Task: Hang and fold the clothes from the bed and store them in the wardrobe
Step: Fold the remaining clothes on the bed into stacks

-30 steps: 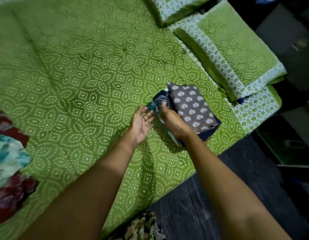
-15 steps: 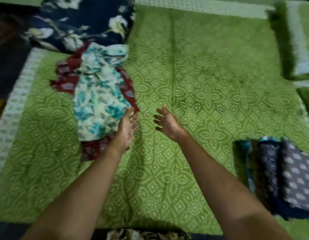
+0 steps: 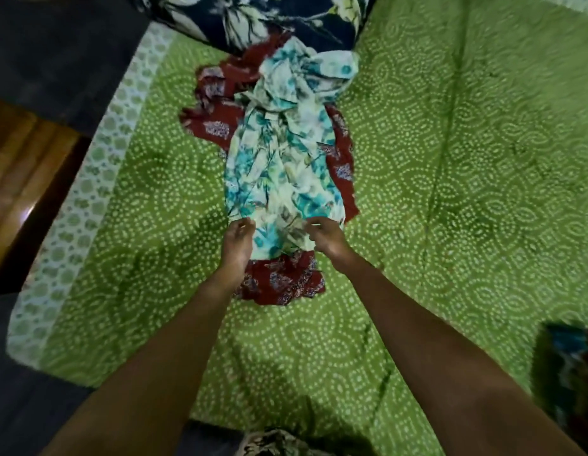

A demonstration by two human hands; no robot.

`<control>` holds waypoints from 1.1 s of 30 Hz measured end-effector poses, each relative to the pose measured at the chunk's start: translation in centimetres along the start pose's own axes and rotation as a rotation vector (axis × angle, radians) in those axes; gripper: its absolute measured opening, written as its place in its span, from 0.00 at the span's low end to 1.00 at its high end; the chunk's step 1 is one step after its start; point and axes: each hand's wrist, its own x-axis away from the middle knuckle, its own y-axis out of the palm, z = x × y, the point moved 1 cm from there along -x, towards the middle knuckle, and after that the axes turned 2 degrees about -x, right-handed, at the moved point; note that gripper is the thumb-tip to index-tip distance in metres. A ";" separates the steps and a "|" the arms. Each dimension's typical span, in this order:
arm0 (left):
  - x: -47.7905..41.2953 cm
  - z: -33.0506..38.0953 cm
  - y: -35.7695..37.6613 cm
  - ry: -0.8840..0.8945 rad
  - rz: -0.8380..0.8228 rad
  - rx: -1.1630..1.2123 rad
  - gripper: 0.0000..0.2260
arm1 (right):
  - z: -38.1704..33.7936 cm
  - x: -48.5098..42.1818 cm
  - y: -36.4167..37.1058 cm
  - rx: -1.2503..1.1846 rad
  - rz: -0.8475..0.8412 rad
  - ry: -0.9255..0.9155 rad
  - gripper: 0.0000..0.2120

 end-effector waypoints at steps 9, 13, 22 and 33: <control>-4.5 -4.8 -1.4 -0.158 0.064 -0.006 0.15 | 2.2 -3.8 5.0 0.801 -0.006 -0.052 0.26; -4.8 -5.9 -1.6 -0.171 0.074 -0.023 0.12 | 2.8 -4.1 6.3 0.989 0.091 -0.074 0.21; -5.0 -5.5 -2.0 -0.147 0.100 -0.099 0.17 | 2.6 -3.5 6.4 0.960 0.106 -0.138 0.29; -3.4 -5.9 -1.7 0.131 0.230 -0.105 0.15 | 4.1 -1.3 6.0 0.826 0.041 -0.359 0.33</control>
